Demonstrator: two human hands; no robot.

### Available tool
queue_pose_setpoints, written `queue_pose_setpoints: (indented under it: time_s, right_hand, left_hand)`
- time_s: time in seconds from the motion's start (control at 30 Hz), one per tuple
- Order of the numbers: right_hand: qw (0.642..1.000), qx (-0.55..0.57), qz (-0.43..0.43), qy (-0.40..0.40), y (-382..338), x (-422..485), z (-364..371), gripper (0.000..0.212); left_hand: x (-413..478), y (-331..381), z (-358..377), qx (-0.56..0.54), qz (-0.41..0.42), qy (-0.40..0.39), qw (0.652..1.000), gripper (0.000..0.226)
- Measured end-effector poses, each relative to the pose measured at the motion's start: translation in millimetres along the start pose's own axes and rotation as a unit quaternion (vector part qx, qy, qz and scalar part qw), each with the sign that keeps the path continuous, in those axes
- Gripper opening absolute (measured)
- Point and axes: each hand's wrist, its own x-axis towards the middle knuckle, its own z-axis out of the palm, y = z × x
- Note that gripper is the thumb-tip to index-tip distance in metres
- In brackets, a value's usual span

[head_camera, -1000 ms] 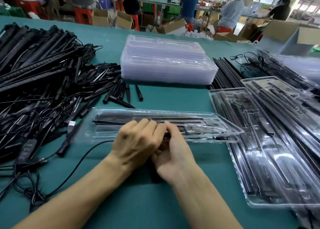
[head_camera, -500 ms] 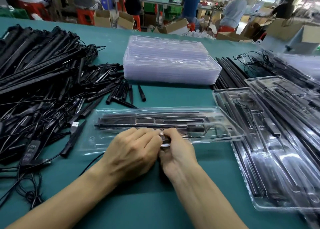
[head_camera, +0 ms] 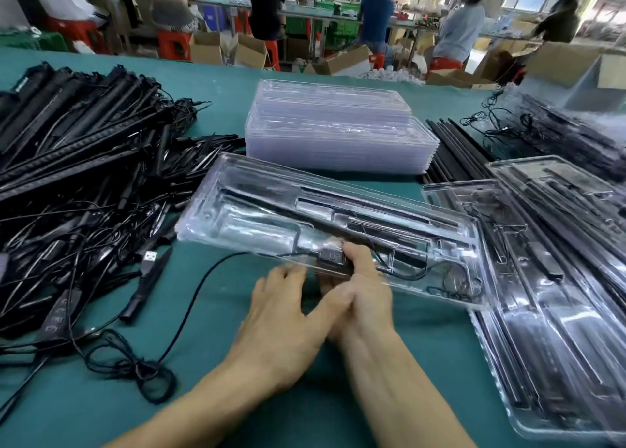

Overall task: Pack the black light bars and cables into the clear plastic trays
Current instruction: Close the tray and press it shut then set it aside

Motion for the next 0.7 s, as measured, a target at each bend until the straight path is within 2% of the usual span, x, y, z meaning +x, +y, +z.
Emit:
queue_pose_setpoints:
  time_s: [0.03,0.07,0.13,0.17,0.23,0.3,0.43,0.53,0.63,0.7]
  right_hand:
    - [1.0,0.012,0.002,-0.005,1,-1,2,0.03]
    - [0.999,0.034,-0.001,-0.014,3,-3,4,0.031]
    - [0.997,0.065,-0.012,-0.038,7,-7,9,0.024]
    - [0.997,0.066,-0.011,-0.046,11,-11,10,0.019]
    - [0.996,0.068,-0.004,-0.049,16,-15,10,0.011]
    - [0.997,0.065,-0.008,-0.036,18,-16,10,0.01]
    - [0.999,0.034,-0.009,-0.018,16,-14,13,0.006]
    - [1.0,0.014,0.021,-0.009,15,-14,16,0.009]
    - [0.999,0.019,0.044,-0.02,14,-13,16,0.018]
    - [0.998,0.026,0.048,-0.037,14,-14,17,0.028]
  left_hand:
    - [0,4,3,-0.083,-0.032,0.02,0.996,0.072]
    - [4,7,6,-0.199,-0.069,0.052,0.976,0.065]
    - [17,11,7,-0.43,-0.122,0.113,0.887,0.037]
    - [24,12,6,-0.501,-0.143,0.131,0.843,0.023]
    - [33,14,3,-0.556,-0.166,0.155,0.799,0.02]
    - [38,12,5,-0.558,-0.186,0.17,0.79,0.02]
    - [42,6,10,-0.535,-0.205,0.179,0.8,0.027]
    - [42,4,9,-0.548,-0.197,0.202,0.787,0.055]
    - [39,7,11,-0.568,-0.168,0.212,0.778,0.03]
    - [38,10,11,-0.577,-0.143,0.202,0.779,0.033]
